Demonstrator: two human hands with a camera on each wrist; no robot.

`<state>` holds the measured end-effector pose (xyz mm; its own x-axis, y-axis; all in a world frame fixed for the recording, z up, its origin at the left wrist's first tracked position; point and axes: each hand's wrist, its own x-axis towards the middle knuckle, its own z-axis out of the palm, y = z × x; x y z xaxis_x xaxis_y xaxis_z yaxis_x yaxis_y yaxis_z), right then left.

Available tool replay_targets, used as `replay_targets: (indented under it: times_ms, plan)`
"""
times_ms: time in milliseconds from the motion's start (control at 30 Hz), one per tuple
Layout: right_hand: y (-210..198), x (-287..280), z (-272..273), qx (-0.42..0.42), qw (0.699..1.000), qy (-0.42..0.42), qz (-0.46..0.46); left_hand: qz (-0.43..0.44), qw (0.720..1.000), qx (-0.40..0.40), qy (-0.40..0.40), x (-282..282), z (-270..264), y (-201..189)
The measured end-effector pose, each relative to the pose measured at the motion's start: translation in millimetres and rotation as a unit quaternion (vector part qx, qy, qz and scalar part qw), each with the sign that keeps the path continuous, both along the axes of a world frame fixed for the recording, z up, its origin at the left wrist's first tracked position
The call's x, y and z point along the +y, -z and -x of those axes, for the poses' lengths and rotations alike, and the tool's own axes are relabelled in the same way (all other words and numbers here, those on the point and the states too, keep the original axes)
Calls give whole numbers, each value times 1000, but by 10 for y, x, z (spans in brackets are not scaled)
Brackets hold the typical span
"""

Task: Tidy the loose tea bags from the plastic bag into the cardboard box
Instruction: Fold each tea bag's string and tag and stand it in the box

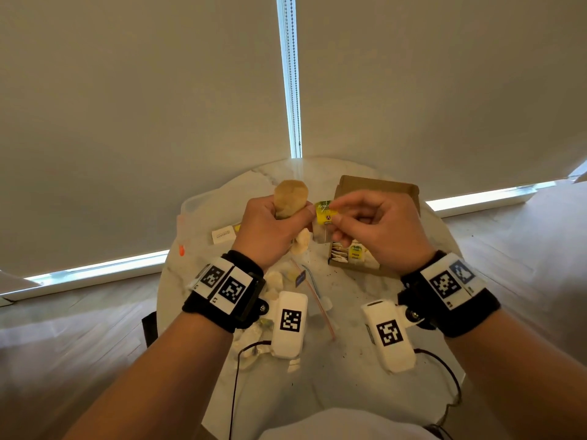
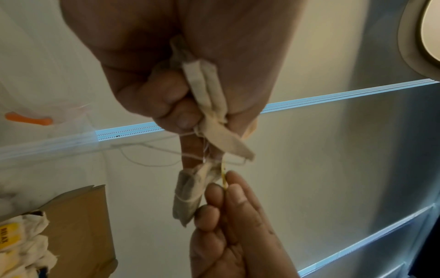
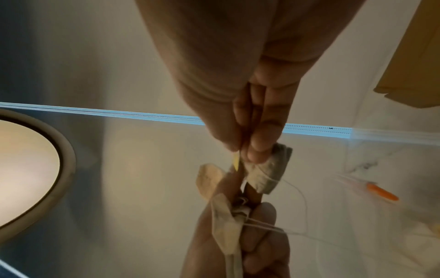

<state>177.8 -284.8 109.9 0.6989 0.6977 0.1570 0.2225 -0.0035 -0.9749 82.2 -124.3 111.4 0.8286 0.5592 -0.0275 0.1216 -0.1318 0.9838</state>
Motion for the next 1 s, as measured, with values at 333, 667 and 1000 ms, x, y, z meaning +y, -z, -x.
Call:
replay_targets:
  times_ms: [333,667,1000]
  plan:
    - [81,4,-96,-71,992,60,85,-15,998,8,53,-30,38,32]
    - [-111,147,-96,-140,984,28,105,-33,996,1,87,-28,4,77]
    - [-414,276,-295,-94,987,118,-49,-75,992,37,97,-24,21,82]
